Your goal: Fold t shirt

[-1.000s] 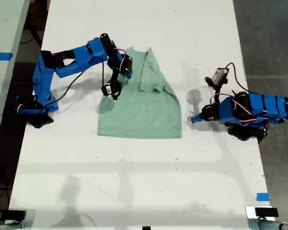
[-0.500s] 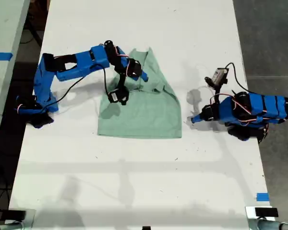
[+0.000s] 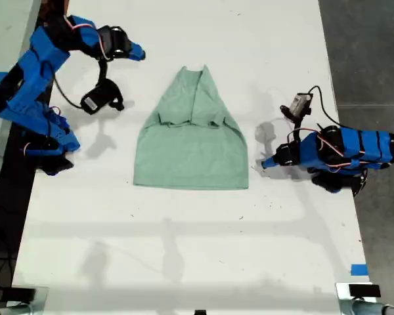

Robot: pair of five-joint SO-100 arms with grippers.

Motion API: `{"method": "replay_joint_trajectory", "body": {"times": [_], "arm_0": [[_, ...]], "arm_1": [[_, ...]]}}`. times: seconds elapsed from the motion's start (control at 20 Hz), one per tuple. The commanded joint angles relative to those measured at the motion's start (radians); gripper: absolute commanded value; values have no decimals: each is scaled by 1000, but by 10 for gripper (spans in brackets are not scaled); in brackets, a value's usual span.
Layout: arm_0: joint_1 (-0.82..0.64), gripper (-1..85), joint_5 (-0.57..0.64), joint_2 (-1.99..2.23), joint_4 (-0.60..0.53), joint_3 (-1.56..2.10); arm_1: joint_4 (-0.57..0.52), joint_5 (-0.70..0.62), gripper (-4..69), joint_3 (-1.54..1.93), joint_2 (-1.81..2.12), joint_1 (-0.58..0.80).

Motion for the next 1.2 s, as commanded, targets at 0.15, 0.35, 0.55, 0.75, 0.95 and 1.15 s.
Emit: {"method": "replay_joint_trajectory", "body": {"times": [0.15,0.35,0.55,0.75,0.95,1.15], "arm_0": [[385,0,-342,1281,-272,1201],[489,-1,-334,1333,-379,1529],[434,-1,-347,1331,-348,1569],[434,-1,-365,1331,-322,1569],[430,-1,-367,1331,-313,1571],[430,-1,-391,1331,-299,1572]], "arm_1": [[-9,-2,1,58,15,-3],[-2,23,1,58,14,0],[12,52,1,58,14,6],[17,72,1,58,14,3],[18,78,1,58,14,0],[18,80,1,58,14,-2]]}}
